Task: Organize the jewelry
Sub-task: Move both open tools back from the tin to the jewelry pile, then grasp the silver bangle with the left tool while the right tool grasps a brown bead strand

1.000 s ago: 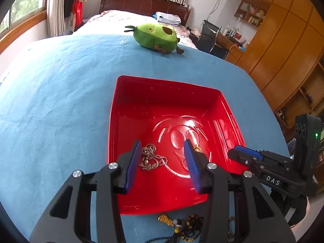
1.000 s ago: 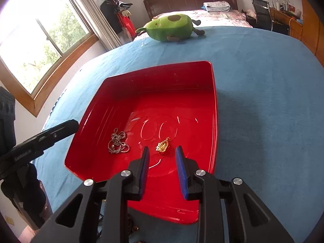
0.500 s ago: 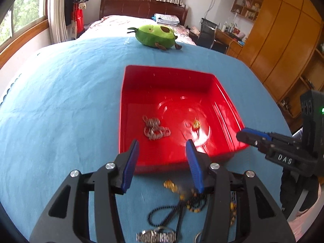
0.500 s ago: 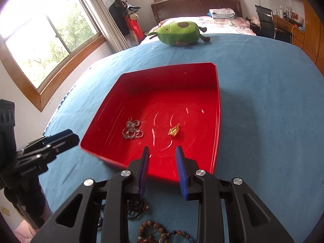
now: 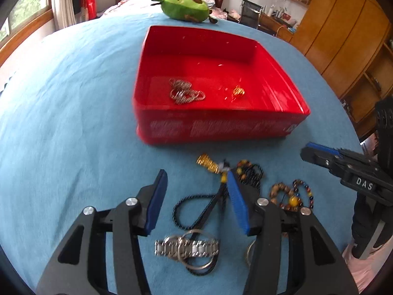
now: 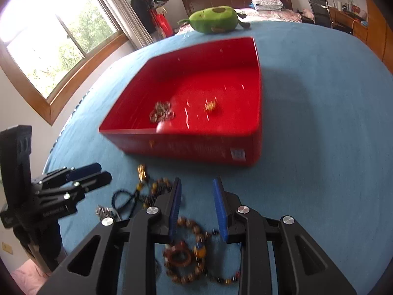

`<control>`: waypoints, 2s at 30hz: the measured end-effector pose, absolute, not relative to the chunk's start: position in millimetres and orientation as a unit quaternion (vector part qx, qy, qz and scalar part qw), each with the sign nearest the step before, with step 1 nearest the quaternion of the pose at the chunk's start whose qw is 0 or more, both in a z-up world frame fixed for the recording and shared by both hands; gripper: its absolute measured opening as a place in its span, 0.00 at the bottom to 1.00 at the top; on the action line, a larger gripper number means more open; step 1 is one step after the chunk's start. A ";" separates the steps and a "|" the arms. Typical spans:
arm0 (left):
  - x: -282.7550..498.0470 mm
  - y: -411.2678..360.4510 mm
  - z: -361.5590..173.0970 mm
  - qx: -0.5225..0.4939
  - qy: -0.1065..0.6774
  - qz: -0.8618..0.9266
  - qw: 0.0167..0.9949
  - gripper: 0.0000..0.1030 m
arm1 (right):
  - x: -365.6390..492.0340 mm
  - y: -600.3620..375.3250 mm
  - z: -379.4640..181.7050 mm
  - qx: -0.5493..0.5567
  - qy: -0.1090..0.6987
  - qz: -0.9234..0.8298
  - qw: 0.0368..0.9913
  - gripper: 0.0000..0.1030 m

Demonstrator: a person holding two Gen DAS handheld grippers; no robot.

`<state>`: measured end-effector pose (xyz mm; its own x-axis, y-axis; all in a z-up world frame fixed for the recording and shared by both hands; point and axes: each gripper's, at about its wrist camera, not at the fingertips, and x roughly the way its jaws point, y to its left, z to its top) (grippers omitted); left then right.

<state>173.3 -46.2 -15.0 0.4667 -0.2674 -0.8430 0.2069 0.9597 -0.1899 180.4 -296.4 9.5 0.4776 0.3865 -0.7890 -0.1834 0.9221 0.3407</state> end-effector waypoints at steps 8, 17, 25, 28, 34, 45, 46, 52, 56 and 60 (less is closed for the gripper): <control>139.4 -16.5 -24.3 -0.051 0.499 -0.119 0.857 0.53 | 140.0 -305.1 -5.2 0.109 0.492 0.162 0.848 0.27; 111.7 -6.4 -44.3 -0.093 0.525 -0.122 0.837 0.51 | 113.3 -304.1 -16.6 0.117 0.498 0.169 0.842 0.28; 95.4 -15.1 -54.2 -0.115 0.540 -0.138 0.822 0.44 | 100.6 -299.9 -19.4 0.114 0.501 0.179 0.839 0.28; 89.7 -22.6 -53.6 -0.108 0.539 -0.142 0.823 0.44 | 97.6 -290.0 -22.2 0.107 0.504 0.190 0.836 0.28; 83.8 -40.7 -54.3 -0.097 0.542 -0.158 0.820 0.42 | 97.4 -291.7 -27.3 0.103 0.509 0.178 0.836 0.28; 95.1 -98.9 -69.6 -0.041 0.557 -0.166 0.812 0.40 | 102.0 -299.6 -19.4 0.108 0.498 0.182 0.841 0.28; 96.3 -102.4 -69.9 -0.035 0.554 -0.162 0.816 0.40 | 102.9 -298.0 -18.5 0.109 0.497 0.189 0.840 0.28; 101.0 -117.2 -71.1 -0.023 0.554 -0.158 0.817 0.33 | 115.7 -283.9 -16.5 0.110 0.502 0.212 0.831 0.28; 101.2 -124.4 -70.0 -0.031 0.560 -0.175 0.809 0.29 | 126.3 -274.4 -21.7 0.106 0.511 0.217 0.825 0.27; 103.4 -127.4 -71.8 -0.034 0.563 -0.181 0.805 0.29 | 135.2 -268.5 -29.1 0.096 0.520 0.209 0.823 0.27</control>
<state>103.4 -127.4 -71.8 0.2997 -0.3300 -0.8951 0.2539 0.9320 -0.2586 135.2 -268.5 -29.1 0.3724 0.4438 -0.8150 -0.2437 0.8942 0.3756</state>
